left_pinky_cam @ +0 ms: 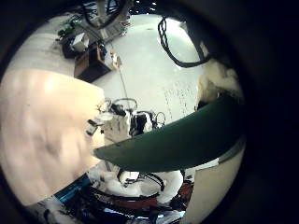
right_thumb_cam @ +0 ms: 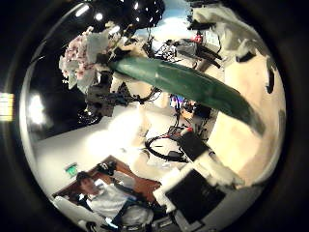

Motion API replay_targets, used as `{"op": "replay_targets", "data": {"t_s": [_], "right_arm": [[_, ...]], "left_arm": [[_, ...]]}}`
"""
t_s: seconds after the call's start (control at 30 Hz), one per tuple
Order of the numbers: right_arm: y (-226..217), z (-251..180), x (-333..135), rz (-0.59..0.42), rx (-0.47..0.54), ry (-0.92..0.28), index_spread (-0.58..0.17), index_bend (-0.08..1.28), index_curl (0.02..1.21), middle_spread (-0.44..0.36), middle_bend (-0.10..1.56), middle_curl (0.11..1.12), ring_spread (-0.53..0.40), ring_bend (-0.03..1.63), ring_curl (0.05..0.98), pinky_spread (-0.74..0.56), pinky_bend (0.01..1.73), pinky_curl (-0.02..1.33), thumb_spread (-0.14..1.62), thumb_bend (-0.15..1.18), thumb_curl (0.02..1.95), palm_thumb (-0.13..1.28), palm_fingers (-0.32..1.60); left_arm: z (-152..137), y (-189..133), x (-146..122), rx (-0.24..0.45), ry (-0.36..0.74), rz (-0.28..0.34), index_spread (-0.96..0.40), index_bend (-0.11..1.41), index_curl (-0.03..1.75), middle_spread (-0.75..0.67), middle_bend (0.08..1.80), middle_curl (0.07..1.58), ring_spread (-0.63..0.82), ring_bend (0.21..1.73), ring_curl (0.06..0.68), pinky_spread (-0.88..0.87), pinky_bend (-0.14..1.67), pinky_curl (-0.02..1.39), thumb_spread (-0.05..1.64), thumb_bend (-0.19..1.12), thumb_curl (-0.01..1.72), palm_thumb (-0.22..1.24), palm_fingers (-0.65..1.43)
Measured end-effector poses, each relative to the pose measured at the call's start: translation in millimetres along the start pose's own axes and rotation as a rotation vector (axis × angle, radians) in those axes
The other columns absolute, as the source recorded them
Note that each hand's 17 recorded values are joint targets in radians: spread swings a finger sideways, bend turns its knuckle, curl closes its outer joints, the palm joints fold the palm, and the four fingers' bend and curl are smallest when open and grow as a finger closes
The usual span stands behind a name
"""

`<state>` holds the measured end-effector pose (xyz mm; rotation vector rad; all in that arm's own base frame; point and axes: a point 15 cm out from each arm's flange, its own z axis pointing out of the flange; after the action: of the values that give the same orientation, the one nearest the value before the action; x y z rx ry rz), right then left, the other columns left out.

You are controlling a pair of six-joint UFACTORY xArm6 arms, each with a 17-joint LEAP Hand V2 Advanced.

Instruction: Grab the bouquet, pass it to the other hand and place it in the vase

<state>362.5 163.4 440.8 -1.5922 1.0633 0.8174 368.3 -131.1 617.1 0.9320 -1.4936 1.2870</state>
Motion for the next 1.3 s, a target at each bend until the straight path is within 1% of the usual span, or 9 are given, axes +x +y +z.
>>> {"op": "replay_targets", "data": {"t_s": [0.07,0.2,0.37,0.43,0.67,0.8,0.9,1.17,1.3], "right_arm": [[0.3,0.1,-0.2,0.000,-0.001,-0.001,-0.349,0.40,0.50,-0.059,0.66,0.45,-0.059,1.01,0.429,0.00,0.98,0.70,0.95,-0.04,0.73,0.75,-0.11],[1.1,0.4,0.1,0.002,-0.005,-0.002,-0.368,0.31,0.44,-0.016,0.52,0.40,0.060,0.87,0.358,0.21,0.89,0.63,0.96,-0.04,0.66,0.73,-0.09],[1.2,0.4,0.0,0.001,-0.005,-0.001,-0.380,0.22,0.40,0.020,0.41,0.35,0.140,0.73,0.298,0.35,0.78,0.55,0.96,-0.03,0.60,0.73,-0.05],[1.1,0.5,0.1,0.002,-0.005,-0.002,-0.382,0.20,0.39,0.026,0.37,0.34,0.155,0.70,0.283,0.39,0.74,0.52,0.96,-0.03,0.58,0.73,-0.03],[3.7,2.4,2.8,0.010,-0.006,-0.008,-0.383,0.17,0.35,0.036,0.31,0.33,0.178,0.65,0.254,0.44,0.69,0.45,0.96,-0.03,0.54,0.73,0.03],[20.0,10.4,18.1,0.069,-0.014,-0.026,-0.381,0.16,0.33,0.038,0.29,0.33,0.183,0.63,0.247,0.44,0.67,0.43,0.97,-0.03,0.52,0.73,0.04],[20.5,11.3,19.9,0.071,-0.014,-0.027,-0.380,0.16,0.33,0.039,0.28,0.33,0.185,0.61,0.241,0.45,0.65,0.41,0.97,-0.03,0.51,0.73,0.05],[19.2,13.4,19.7,0.062,-0.010,-0.025,-0.379,0.16,0.31,0.040,0.24,0.33,0.187,0.58,0.230,0.45,0.63,0.37,0.97,-0.03,0.49,0.74,0.08],[20.4,13.1,16.4,0.052,-0.010,-0.021,-0.378,0.16,0.30,0.036,0.23,0.33,0.188,0.56,0.226,0.45,0.63,0.36,0.97,-0.03,0.49,0.74,0.09]], "left_arm": [[-17.0,-4.9,11.8,0.030,-0.063,0.044,-0.62,0.74,0.94,-0.52,1.12,0.97,-0.41,1.48,0.548,-0.44,1.53,0.50,1.05,0.06,0.65,0.91,1.09],[-47.8,-11.2,36.4,0.090,-0.176,0.123,-0.65,0.73,1.00,-0.53,1.13,0.98,-0.41,1.48,0.549,-0.44,1.53,0.52,1.05,0.05,0.67,0.92,1.09],[-101.1,-16.9,52.1,0.195,-0.297,0.178,-0.68,0.71,1.06,-0.53,1.13,0.99,-0.41,1.49,0.548,-0.44,1.52,0.54,1.06,0.02,0.69,0.93,1.09],[-115.8,-17.2,54.1,0.227,-0.320,0.183,-0.68,0.70,1.08,-0.53,1.13,0.99,-0.41,1.49,0.547,-0.44,1.52,0.54,1.06,0.02,0.70,0.93,1.09],[-178.8,-8.8,52.4,0.370,-0.388,0.204,-0.71,0.66,1.14,-0.53,1.13,1.00,-0.41,1.49,0.546,-0.44,1.50,0.56,1.06,-0.01,0.73,0.94,1.09],[-214.4,-3.7,36.6,0.424,-0.417,0.189,-0.72,0.65,1.17,-0.53,1.13,1.00,-0.41,1.49,0.546,-0.44,1.49,0.57,1.07,-0.01,0.74,0.94,1.10],[-243.4,4.5,30.6,0.475,-0.442,0.190,-0.73,0.64,1.19,-0.53,1.13,1.00,-0.41,1.48,0.545,-0.44,1.49,0.58,1.07,-0.01,0.75,0.94,1.10],[-287.2,4.5,-7.4,0.527,-0.438,0.138,-0.75,0.62,1.22,-0.53,1.13,1.00,-0.41,1.48,0.544,-0.45,1.47,0.60,1.07,-0.01,0.77,0.95,1.11],[-297.1,4.6,-25.2,0.529,-0.441,0.105,-0.75,0.61,1.23,-0.53,1.12,1.00,-0.41,1.48,0.543,-0.45,1.47,0.61,1.07,-0.01,0.78,0.95,1.11]]}}
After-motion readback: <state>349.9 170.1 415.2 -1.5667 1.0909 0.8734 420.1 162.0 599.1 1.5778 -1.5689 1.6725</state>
